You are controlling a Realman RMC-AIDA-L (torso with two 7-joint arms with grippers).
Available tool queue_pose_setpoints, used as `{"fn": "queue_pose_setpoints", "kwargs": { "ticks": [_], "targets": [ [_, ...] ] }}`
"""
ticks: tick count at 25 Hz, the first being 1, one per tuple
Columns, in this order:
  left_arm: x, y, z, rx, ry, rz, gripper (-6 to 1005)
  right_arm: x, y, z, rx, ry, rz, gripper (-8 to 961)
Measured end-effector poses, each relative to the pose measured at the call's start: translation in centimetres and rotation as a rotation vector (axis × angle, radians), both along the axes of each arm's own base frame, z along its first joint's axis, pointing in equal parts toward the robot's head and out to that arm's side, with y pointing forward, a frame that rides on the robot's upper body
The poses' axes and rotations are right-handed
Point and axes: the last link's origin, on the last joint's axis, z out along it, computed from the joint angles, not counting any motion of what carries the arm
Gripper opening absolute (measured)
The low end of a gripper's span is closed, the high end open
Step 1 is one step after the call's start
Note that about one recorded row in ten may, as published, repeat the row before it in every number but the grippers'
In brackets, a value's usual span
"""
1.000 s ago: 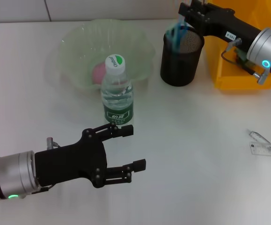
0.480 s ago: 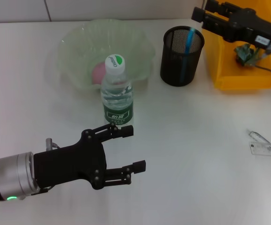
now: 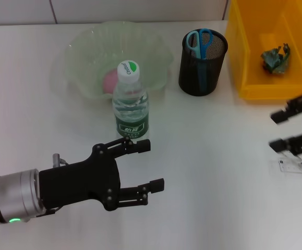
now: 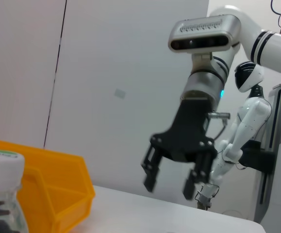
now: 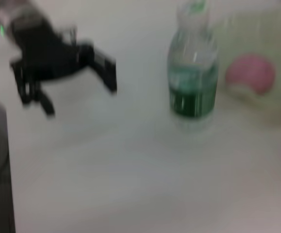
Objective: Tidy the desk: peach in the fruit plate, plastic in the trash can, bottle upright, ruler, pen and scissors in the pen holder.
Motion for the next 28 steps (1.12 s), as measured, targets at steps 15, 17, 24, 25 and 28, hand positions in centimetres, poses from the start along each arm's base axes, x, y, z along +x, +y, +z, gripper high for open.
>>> {"fn": "queue_pose_setpoints", "kwargs": {
  "ticks": [15, 17, 24, 25, 28],
  "targets": [
    [0.1, 0.3, 0.2, -0.009, -0.018, 0.026, 827, 3.1, 0.6, -3.1, -0.068, -0.358, -0.048, 623],
    [0.2, 0.5, 0.2, -0.005, -0.023, 0.032, 827, 3.3, 0.8, -3.9, -0.078, -0.375, -0.031, 623],
    [0.5, 0.8, 0.1, -0.008, -0.024, 0.028, 827, 3.7, 1.4, -5.7, -0.077, -0.407, 0.009, 623],
    [0.5, 0.8, 0.1, -0.009, -0.024, 0.029, 827, 3.7, 1.4, -5.9, -0.076, -0.407, 0.017, 623],
    [0.5, 0.8, 0.1, -0.01, -0.024, 0.029, 827, 3.7, 1.5, -6.5, -0.079, -0.412, 0.034, 623]
  ]
}}
